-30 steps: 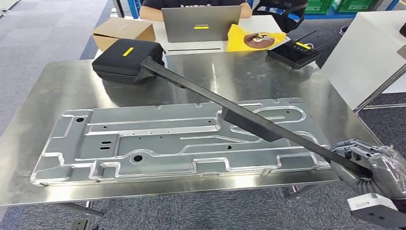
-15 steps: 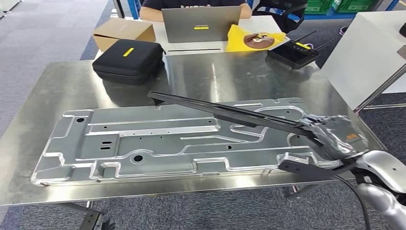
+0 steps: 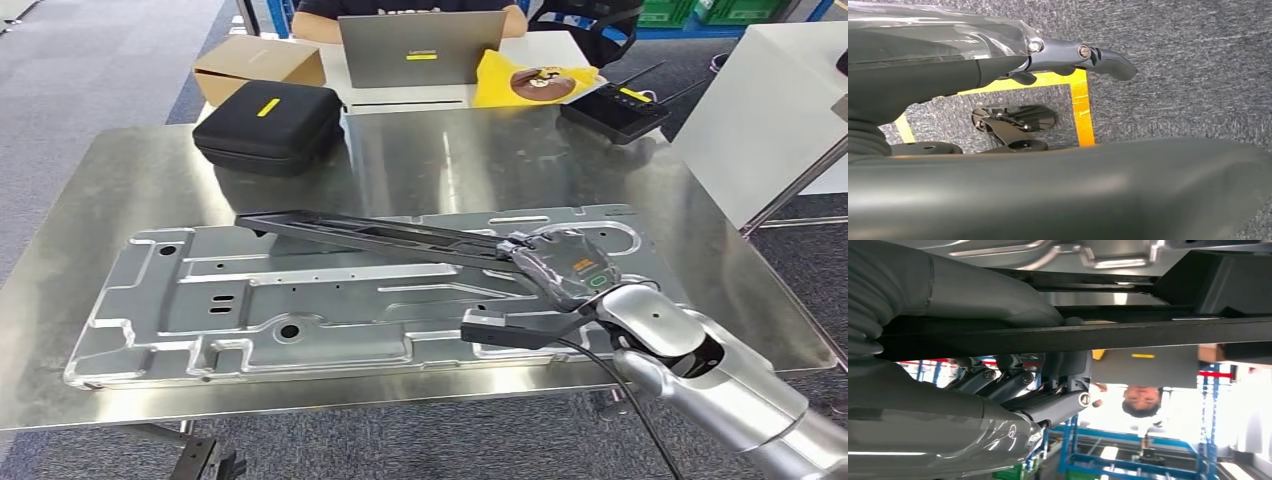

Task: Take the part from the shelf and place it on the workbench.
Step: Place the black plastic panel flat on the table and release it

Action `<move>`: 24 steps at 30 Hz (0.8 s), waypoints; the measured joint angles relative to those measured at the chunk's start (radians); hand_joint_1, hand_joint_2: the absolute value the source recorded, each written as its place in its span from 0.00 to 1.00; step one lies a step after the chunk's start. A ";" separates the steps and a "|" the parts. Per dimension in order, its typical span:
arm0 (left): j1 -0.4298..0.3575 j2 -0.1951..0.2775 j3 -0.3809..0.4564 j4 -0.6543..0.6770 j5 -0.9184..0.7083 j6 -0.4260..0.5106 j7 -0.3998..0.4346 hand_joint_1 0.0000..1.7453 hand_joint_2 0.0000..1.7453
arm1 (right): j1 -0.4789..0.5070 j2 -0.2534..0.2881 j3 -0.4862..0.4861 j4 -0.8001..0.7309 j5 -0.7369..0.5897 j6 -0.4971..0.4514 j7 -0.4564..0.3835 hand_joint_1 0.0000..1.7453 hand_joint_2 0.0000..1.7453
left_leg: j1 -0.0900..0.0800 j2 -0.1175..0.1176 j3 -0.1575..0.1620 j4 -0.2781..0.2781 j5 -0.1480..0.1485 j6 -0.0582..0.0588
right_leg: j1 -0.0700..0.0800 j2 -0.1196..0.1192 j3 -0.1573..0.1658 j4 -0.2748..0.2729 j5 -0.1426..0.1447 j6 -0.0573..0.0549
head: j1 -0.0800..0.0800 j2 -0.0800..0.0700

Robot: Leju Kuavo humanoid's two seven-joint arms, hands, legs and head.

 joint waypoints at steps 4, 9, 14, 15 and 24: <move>0.000 0.000 -0.001 0.000 0.001 0.001 -0.001 0.00 1.00 | -0.011 0.018 0.030 0.013 0.010 -0.022 0.000 1.00 1.00 | 0.000 0.000 0.000 0.000 0.000 0.000 | 0.000 0.000 0.000 0.000 0.000 0.000 | 0.000 0.000; 0.000 0.000 -0.003 0.000 0.005 0.005 -0.025 0.00 1.00 | -0.021 0.031 0.057 0.012 0.009 -0.031 -0.002 1.00 1.00 | -0.001 0.000 0.000 0.000 0.000 0.000 | -0.001 0.000 0.000 0.000 0.000 0.000 | 0.000 0.000; 0.001 0.000 -0.007 0.000 0.018 0.006 -0.064 0.00 1.00 | -0.023 0.032 0.088 -0.008 -0.004 -0.031 -0.009 1.00 1.00 | -0.001 0.000 0.000 0.000 0.000 0.000 | -0.001 0.000 0.000 0.000 0.000 0.000 | 0.000 0.000; 0.001 0.000 -0.007 0.000 0.019 0.006 -0.067 0.00 1.00 | -0.023 0.031 0.093 -0.013 -0.008 -0.031 -0.011 1.00 1.00 | -0.001 0.000 0.000 0.000 0.000 0.000 | -0.001 0.000 0.000 0.000 0.000 0.000 | 0.000 0.000; 0.008 0.000 -0.008 0.000 0.028 0.004 -0.085 0.00 1.00 | -0.012 0.022 0.130 -0.034 -0.052 -0.030 -0.029 0.00 0.00 | -0.001 0.000 0.000 0.000 0.000 0.000 | -0.001 0.000 0.000 0.000 0.000 0.000 | 0.000 0.000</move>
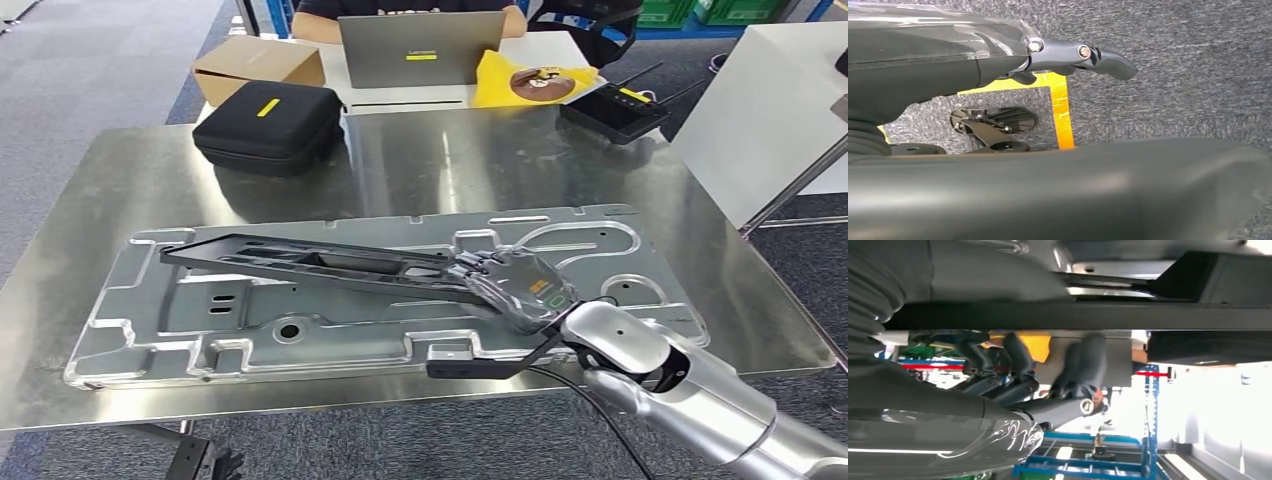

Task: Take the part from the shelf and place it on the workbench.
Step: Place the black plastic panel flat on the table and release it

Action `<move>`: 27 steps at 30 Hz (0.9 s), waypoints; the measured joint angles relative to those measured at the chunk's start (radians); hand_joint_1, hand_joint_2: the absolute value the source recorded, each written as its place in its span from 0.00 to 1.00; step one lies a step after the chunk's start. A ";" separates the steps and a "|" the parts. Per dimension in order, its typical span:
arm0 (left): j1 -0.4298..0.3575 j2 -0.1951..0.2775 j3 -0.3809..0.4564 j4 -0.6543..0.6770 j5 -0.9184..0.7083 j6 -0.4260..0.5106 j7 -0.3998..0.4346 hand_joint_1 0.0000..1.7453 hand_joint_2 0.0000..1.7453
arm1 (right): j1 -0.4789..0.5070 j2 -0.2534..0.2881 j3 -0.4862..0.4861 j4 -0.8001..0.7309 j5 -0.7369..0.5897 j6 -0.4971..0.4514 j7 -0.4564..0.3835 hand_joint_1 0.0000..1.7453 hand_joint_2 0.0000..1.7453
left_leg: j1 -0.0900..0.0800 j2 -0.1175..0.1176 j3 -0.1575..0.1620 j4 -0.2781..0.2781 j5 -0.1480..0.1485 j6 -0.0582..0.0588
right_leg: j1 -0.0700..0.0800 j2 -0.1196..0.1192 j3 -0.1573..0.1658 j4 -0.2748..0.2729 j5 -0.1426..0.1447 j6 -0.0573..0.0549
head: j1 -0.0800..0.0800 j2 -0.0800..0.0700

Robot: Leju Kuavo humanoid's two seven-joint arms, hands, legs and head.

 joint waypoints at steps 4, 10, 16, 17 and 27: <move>0.003 0.000 0.000 0.000 0.005 0.007 -0.004 0.00 1.00 | 0.013 -0.006 0.014 -0.013 -0.009 0.000 -0.002 0.00 0.00 | 0.000 0.000 0.000 0.000 0.000 0.000 | 0.000 0.000 0.000 0.000 0.000 0.000 | 0.000 0.000; 0.007 0.000 0.000 0.000 0.007 0.008 -0.018 0.00 0.00 | 0.023 -0.017 0.017 -0.032 -0.021 -0.003 -0.007 0.00 0.00 | 0.000 0.000 0.000 0.000 0.000 0.000 | 0.000 0.000 0.000 0.000 0.000 0.000 | 0.000 0.000; 0.010 0.000 0.000 0.000 0.004 0.011 -0.015 0.00 0.00 | 0.026 -0.023 0.022 -0.037 -0.032 -0.004 -0.012 0.00 0.00 | 0.000 0.000 0.000 0.000 0.000 0.000 | 0.000 0.000 0.000 0.000 0.000 0.000 | 0.000 0.000; 0.010 0.000 0.000 0.000 0.004 0.013 -0.015 0.00 0.00 | 0.026 -0.025 0.023 -0.037 -0.032 -0.004 -0.012 0.00 0.00 | 0.000 0.000 0.000 0.000 0.000 0.000 | 0.000 0.000 0.000 0.000 0.000 0.000 | 0.000 0.000; 0.016 0.000 0.000 0.000 0.007 0.019 -0.009 0.00 0.00 | 0.085 -0.034 -0.001 -0.042 -0.066 -0.116 0.023 0.00 0.00 | 0.000 -0.001 0.001 0.000 0.000 0.000 | 0.000 0.000 0.000 0.000 0.000 0.000 | 0.000 0.000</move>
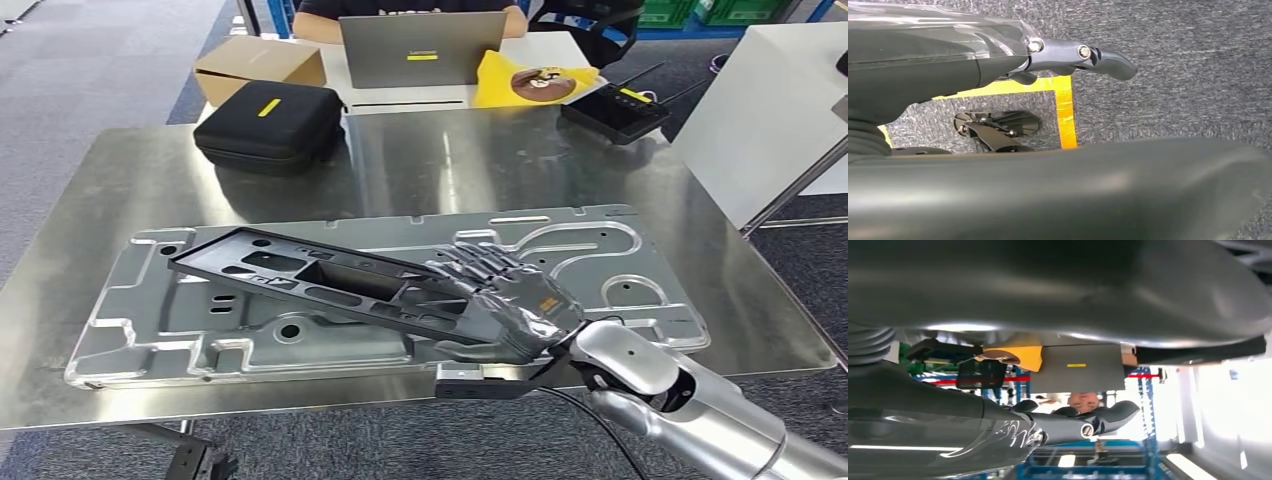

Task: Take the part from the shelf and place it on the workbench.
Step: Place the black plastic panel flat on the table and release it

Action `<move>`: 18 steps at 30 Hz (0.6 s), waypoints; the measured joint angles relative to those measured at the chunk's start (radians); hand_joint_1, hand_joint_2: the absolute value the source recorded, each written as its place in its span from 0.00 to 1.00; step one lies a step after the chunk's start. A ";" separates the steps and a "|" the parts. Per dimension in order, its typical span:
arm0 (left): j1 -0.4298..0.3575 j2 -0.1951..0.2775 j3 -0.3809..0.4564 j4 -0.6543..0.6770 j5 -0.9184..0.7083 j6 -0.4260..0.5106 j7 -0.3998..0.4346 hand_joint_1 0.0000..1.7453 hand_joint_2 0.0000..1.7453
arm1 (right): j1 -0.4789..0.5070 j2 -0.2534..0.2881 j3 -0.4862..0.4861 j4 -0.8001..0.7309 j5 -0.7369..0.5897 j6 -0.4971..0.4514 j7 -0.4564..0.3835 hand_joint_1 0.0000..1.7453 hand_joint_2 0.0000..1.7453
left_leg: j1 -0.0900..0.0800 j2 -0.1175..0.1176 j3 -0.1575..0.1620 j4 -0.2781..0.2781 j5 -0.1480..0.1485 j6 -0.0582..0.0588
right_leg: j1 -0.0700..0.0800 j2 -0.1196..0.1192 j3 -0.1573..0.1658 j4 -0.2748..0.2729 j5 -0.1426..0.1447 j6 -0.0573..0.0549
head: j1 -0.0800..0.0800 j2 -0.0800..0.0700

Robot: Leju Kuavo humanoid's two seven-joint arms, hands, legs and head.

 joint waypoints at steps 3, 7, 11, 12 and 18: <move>0.007 0.000 0.001 0.000 0.010 -0.002 -0.002 0.00 0.00 | 0.091 -0.001 -0.072 -0.023 -0.029 -0.133 0.023 0.00 0.00 | 0.000 -0.001 0.000 0.000 0.000 0.000 | 0.000 -0.001 0.000 -0.001 0.000 0.000 | 0.000 0.000; 0.019 0.000 0.009 0.000 0.027 -0.010 -0.017 0.00 0.00 | 0.279 0.000 -0.237 -0.104 -0.062 -0.310 -0.045 0.00 0.00 | 0.000 -0.001 -0.001 0.000 -0.001 0.001 | 0.000 -0.002 0.001 -0.002 -0.001 0.001 | 0.000 0.000; 0.034 0.000 0.023 0.000 0.042 -0.010 -0.037 0.00 0.00 | 0.490 0.017 -0.419 -0.251 -0.114 -0.457 -0.191 0.00 0.00 | 0.000 -0.002 -0.001 0.000 -0.003 0.001 | 0.000 -0.002 0.001 -0.002 -0.003 0.003 | 0.000 0.000; 0.037 0.000 0.026 0.000 0.044 -0.010 -0.041 0.00 0.00 | 0.536 0.023 -0.456 -0.290 -0.129 -0.483 -0.225 0.00 0.00 | 0.000 -0.001 -0.001 0.000 -0.003 0.001 | 0.000 -0.002 0.001 -0.002 -0.003 0.004 | 0.000 0.000; 0.045 0.000 0.040 0.000 0.052 -0.005 -0.052 0.00 0.00 | 0.726 0.055 -0.597 -0.481 -0.204 -0.551 -0.377 0.00 0.00 | 0.000 -0.001 0.000 0.000 -0.004 0.000 | 0.000 -0.001 0.002 -0.002 -0.003 0.004 | 0.000 0.000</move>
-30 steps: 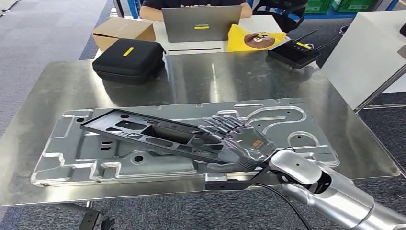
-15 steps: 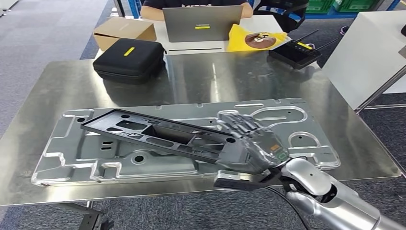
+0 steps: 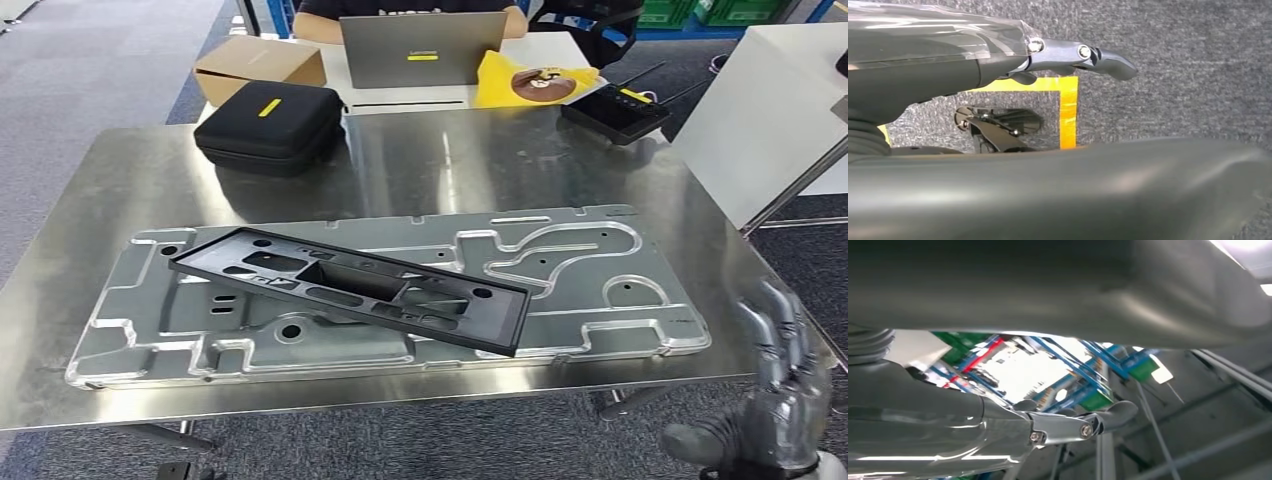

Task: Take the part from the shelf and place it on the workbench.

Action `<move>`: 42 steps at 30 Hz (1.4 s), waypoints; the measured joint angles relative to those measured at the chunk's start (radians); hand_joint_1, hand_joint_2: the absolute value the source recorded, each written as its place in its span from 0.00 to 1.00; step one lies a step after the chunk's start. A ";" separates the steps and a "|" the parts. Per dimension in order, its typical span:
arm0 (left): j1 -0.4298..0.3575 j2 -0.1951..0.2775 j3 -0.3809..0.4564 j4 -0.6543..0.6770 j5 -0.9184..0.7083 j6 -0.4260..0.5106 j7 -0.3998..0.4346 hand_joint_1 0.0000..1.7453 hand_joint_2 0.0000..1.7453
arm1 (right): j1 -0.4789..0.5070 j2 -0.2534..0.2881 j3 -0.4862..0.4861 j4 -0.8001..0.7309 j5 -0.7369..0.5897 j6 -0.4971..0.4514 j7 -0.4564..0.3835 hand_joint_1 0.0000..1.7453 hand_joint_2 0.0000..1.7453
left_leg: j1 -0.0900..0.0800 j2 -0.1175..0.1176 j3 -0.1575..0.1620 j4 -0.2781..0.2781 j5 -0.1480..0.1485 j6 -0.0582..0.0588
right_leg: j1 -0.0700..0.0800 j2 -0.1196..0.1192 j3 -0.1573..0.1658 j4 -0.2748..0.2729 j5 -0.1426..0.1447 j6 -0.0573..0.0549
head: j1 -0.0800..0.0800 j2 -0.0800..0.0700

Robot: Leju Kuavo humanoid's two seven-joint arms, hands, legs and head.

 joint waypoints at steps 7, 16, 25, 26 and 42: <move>0.001 0.002 0.013 0.000 0.002 0.012 -0.001 0.00 0.00 | 0.078 0.032 -0.063 -0.097 -0.064 0.026 -0.074 0.00 0.00 | -0.003 0.000 0.003 0.002 -0.001 0.002 | -0.003 0.000 0.003 -0.002 0.001 0.001 | 0.000 0.000; -0.001 0.007 0.022 0.000 0.002 0.012 -0.001 0.00 0.00 | 0.094 0.052 -0.088 -0.118 -0.060 0.041 -0.082 0.00 0.00 | -0.003 0.002 0.008 -0.011 0.016 0.028 | -0.009 0.001 0.009 -0.006 0.004 0.024 | 0.000 0.000; 0.003 0.009 0.029 0.000 0.003 0.012 -0.002 0.00 0.00 | 0.177 0.075 -0.192 -0.124 -0.115 0.032 -0.065 0.00 0.00 | 0.019 0.009 0.015 -0.018 0.018 0.021 | -0.017 -0.002 -0.027 0.097 -0.015 0.060 | 0.001 0.000; 0.003 0.011 0.030 0.000 0.004 0.012 -0.002 0.00 0.00 | 0.188 0.085 -0.214 -0.125 -0.135 0.038 -0.070 0.00 0.00 | 0.020 0.008 0.014 -0.013 0.014 0.013 | -0.016 -0.002 -0.001 0.043 0.005 0.059 | 0.002 0.000; 0.004 0.031 0.045 0.000 0.007 0.012 -0.013 0.00 0.00 | 0.243 0.434 -0.630 -0.089 -0.281 0.346 -0.239 0.00 0.00 | -0.002 0.006 0.026 0.027 -0.011 0.021 | 0.008 -0.011 -0.009 -0.003 0.024 -0.015 | 0.004 0.000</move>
